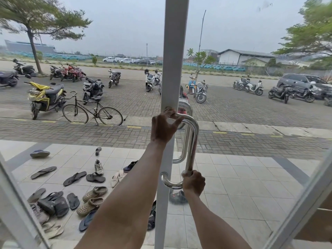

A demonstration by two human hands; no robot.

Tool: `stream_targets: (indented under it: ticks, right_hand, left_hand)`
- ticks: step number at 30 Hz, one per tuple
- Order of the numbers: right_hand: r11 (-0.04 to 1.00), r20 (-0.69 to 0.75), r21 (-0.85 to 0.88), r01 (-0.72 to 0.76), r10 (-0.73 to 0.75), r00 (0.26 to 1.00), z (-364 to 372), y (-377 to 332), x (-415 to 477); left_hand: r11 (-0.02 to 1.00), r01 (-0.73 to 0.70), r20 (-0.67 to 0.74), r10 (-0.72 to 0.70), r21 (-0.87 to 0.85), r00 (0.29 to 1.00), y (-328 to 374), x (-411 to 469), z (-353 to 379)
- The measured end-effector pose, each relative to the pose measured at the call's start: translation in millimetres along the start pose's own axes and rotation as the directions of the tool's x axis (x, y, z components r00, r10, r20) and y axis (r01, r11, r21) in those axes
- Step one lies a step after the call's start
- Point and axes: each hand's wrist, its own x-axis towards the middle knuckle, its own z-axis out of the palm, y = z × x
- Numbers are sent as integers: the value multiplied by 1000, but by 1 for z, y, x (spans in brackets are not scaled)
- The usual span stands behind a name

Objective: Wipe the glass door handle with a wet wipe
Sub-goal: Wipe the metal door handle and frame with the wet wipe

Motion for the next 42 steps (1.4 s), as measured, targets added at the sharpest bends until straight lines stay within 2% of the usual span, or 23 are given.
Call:
stream_targets:
  ticks: [6,14,19,24,33,42]
  right_hand:
    - [995,51,6,-96,95,994,10,13,0]
    - [959,98,125,-253,241,965,17,19,-8]
    - [950,101,141,-277,264,959,21,18,-11]
    - [964,53,148,-221,216,975,15,14,-12]
    - [992,-5,119,-37,38,999,1,1,-6]
    - [978,-134,144,152,-133,982,-30,-35,0]
  left_hand:
    - [1000,-6,-3,6,-19,1000,0,0,-1]
    - [999,-23,-24,22,-38,999,-4,0,2]
    - [999,-19,-16,19,-40,1000,-5,0,2]
    - [999,-10,-10,10,-38,1000,-7,0,3]
    - [998,51,5,-51,-27,999,-3,1,2]
    - [994,109,15,-109,-5,994,-1,2,2]
